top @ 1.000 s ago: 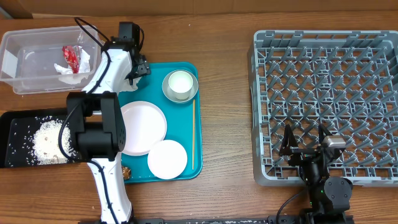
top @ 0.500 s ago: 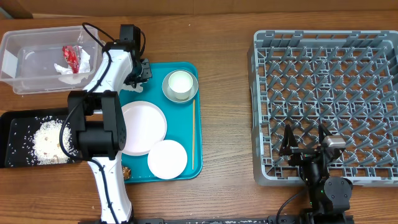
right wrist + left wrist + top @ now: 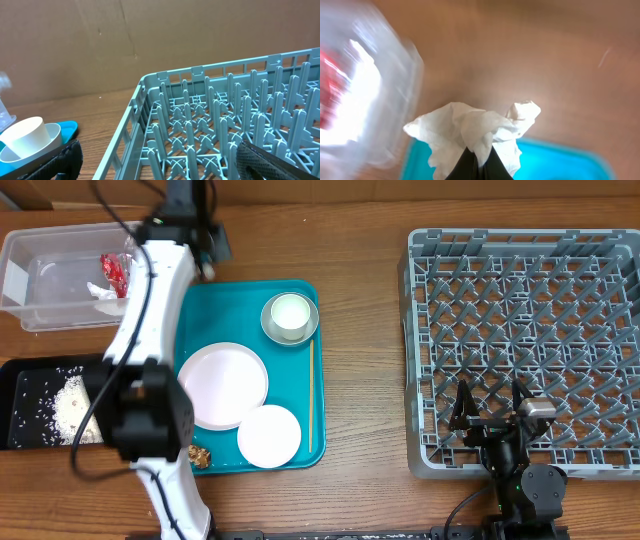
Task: Sort waste into correct bins and load items into the dishwasher
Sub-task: 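Carry the tissue and wrapper into the clear plastic bin and release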
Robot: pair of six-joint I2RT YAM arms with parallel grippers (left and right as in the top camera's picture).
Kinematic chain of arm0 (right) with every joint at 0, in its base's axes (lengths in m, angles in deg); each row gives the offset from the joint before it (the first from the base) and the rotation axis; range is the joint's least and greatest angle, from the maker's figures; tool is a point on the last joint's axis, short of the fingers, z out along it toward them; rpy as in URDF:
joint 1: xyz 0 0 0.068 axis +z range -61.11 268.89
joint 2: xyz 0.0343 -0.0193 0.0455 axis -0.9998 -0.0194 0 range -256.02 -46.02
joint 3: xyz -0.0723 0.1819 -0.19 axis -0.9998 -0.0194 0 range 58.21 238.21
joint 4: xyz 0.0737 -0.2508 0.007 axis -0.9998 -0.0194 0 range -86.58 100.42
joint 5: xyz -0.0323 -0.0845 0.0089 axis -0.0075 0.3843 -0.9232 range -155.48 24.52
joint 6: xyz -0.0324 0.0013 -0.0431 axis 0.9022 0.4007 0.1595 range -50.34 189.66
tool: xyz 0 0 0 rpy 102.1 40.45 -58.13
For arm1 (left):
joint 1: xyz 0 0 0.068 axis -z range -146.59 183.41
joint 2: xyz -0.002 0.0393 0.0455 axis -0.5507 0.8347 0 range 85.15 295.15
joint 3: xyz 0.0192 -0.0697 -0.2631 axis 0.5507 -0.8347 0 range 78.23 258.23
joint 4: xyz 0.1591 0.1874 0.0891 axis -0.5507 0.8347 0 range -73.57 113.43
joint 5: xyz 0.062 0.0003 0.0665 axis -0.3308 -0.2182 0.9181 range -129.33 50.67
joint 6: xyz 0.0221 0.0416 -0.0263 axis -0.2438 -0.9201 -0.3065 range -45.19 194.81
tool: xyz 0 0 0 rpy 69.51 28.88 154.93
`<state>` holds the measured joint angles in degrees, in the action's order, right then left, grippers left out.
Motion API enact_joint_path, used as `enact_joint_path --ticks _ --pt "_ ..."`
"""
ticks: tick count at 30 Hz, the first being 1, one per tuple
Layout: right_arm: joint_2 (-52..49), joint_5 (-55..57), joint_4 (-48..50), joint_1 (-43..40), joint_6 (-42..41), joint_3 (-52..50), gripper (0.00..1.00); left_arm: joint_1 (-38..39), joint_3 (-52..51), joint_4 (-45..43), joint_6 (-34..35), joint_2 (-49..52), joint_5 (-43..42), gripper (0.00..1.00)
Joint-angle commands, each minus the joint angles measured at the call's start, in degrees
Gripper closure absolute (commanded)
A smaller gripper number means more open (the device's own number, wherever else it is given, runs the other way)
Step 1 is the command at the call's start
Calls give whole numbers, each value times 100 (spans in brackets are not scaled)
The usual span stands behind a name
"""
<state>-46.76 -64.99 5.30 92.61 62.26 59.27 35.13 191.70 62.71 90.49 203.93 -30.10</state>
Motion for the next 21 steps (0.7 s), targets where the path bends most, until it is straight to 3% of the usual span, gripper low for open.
enact_joint_path --ticks 1,10,11,12,14,15,16,21 --pt "57 74 42 -26 35 -59 0 -313 221 -297 107 -522 1043 96" --pt "57 74 42 -26 35 -59 0 -1453 219 -1003 302 7 1110 96" --pt "57 74 42 -26 35 -59 0 -1552 219 -1051 326 107 1084 90" --pt "57 74 42 -26 35 -59 0 -1672 219 -1123 321 251 1019 75" --pt "57 74 42 -26 35 -59 0 -1801 219 -1187 321 481 1019 32" --pt "57 74 42 -26 35 -59 0 -1856 219 -1187 319 575 1019 5" --pt "57 74 42 -26 35 -59 0 -1908 219 -1158 315 656 1021 0" --pt "57 74 42 -26 35 -59 0 -1978 221 -750 389 516 999 0"
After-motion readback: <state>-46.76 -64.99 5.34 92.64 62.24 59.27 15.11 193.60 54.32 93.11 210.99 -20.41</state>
